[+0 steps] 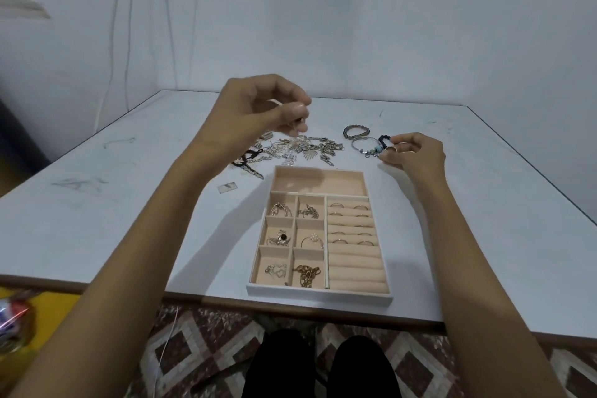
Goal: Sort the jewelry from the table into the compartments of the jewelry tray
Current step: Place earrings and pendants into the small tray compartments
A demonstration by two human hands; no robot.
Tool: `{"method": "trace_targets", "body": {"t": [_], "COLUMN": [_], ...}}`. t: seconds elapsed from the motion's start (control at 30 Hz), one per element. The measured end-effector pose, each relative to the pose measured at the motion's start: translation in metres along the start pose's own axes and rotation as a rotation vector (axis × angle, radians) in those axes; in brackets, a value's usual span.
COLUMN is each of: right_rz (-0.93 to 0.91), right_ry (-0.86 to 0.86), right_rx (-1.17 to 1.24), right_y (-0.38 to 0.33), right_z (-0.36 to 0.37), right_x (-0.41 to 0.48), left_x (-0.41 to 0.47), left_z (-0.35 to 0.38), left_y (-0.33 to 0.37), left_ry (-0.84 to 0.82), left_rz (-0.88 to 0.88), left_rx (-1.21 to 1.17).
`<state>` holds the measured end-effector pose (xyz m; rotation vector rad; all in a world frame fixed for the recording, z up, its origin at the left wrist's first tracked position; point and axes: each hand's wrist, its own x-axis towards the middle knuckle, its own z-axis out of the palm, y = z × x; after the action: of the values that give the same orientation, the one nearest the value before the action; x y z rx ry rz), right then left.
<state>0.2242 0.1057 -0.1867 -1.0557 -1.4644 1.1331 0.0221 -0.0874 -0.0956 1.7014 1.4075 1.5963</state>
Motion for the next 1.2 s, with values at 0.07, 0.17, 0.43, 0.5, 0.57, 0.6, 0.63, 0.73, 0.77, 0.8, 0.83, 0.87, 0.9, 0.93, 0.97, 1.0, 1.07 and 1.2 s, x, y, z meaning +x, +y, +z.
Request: {"method": "trace_targets", "body": {"t": [0.07,0.17,0.43,0.5,0.57,0.6,0.63,0.73,0.77,0.8,0.83,0.87,0.9,0.93,0.97,1.0,1.07,1.2], "right_rz": [-0.037,-0.063,-0.102,-0.107,-0.102,-0.103,-0.108,-0.12,-0.121,-0.122,-0.123,-0.124,-0.126,-0.128,-0.131,-0.134,-0.141,-0.137], "right_ry": [-0.048,-0.142,-0.316,-0.331,-0.34,-0.342,-0.342,-0.343,-0.344,-0.345,-0.344,-0.344,-0.343,-0.342,-0.343,-0.346,-0.352,-0.355], "right_rx": [-0.018,0.001,-0.029,-0.053,-0.061,-0.066,-0.073,-0.095,-0.099,-0.103,-0.107,-0.11,-0.113,-0.113,-0.111,-0.108,-0.106,-0.116], "right_y": [-0.003,-0.007,-0.014,-0.014,-0.014,-0.014,-0.014,-0.015,-0.016,-0.016,-0.016,-0.016,-0.016,-0.016,-0.016,-0.017,-0.017,-0.019], "right_z": [0.002,0.008,0.027,0.029,0.03,0.03,0.031,0.031,0.031,0.031,0.031,0.031,0.031,0.031,0.031,0.031,0.032,0.032], "right_x": [0.001,-0.002,-0.016,-0.017,-0.018,-0.018,-0.018,-0.019,-0.019,-0.019,-0.019,-0.019,-0.019,-0.02,-0.02,-0.02,-0.021,-0.022], "left_x": [-0.017,-0.039,-0.07,-0.075,-0.078,-0.079,-0.079,-0.079,-0.079,-0.08,-0.08,-0.08,-0.08,-0.08,-0.079,-0.078,-0.075,-0.071], "left_z": [-0.003,-0.005,0.004,0.007,0.009,0.01,0.01,0.008,0.008,0.007,0.007,0.006,0.006,0.005,0.005,0.005,0.006,0.007], "left_y": [-0.004,-0.015,-0.057,-0.062,-0.063,-0.063,-0.063,-0.062,-0.062,-0.061,-0.06,-0.058,-0.057,-0.055,-0.052,-0.049,-0.042,-0.036], "left_ry": [0.004,-0.002,-0.053,-0.063,-0.065,-0.065,-0.069,-0.106,-0.119,-0.129,-0.131,-0.128,-0.12,-0.109,-0.098,-0.087,-0.073,-0.081], "left_rz": [-0.033,-0.073,-0.186,-0.198,-0.203,-0.208,-0.213,-0.19,-0.17,-0.153,-0.141,-0.134,-0.132,-0.131,-0.124,-0.112,-0.082,-0.077], "left_rx": [-0.011,0.012,0.071,0.077,0.064,0.057,0.053,0.126,0.17,0.203,0.218,0.215,0.198,0.176,0.16,0.151,0.139,0.139]}}
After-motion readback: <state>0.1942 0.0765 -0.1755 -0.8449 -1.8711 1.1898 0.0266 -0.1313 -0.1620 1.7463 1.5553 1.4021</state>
